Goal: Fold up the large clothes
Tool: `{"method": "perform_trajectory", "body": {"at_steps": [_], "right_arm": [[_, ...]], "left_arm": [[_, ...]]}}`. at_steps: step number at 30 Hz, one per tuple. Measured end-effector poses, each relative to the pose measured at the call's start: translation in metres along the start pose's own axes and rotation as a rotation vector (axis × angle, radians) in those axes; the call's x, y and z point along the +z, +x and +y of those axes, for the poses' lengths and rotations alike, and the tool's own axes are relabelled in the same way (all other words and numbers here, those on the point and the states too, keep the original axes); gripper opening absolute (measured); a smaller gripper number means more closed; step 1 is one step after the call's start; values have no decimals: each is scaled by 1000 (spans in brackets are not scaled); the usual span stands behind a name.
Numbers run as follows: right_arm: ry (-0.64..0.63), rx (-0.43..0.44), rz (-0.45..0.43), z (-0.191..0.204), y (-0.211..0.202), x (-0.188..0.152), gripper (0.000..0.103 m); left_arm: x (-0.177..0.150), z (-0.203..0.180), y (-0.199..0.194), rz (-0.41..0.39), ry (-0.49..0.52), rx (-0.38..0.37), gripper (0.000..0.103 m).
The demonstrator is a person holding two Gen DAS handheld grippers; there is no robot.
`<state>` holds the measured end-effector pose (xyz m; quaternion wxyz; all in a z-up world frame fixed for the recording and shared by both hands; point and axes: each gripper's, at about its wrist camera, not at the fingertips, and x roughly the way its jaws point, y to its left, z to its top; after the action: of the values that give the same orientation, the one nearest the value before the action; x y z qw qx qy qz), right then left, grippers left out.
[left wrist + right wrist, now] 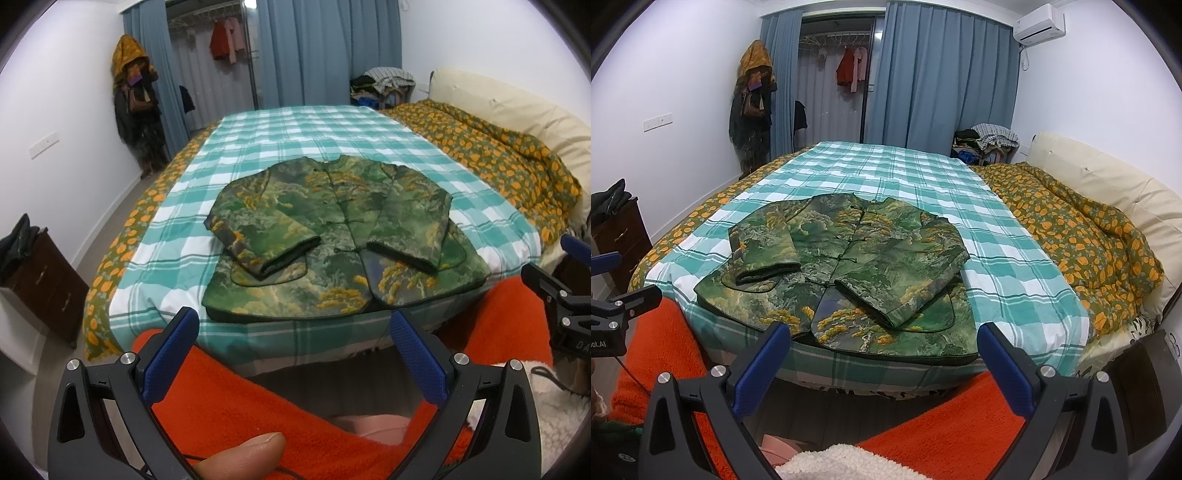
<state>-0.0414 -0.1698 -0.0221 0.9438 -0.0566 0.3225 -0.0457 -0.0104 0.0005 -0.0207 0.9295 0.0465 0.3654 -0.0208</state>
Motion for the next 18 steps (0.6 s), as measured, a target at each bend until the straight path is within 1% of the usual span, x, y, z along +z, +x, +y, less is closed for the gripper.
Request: {"method": "perform_trajectory", "body": {"at_steps": [18], "right_arm": [[0, 1, 2, 0, 0, -2, 103]], "left_arm": [[-4, -4, 1, 6, 3, -3, 103]]}}
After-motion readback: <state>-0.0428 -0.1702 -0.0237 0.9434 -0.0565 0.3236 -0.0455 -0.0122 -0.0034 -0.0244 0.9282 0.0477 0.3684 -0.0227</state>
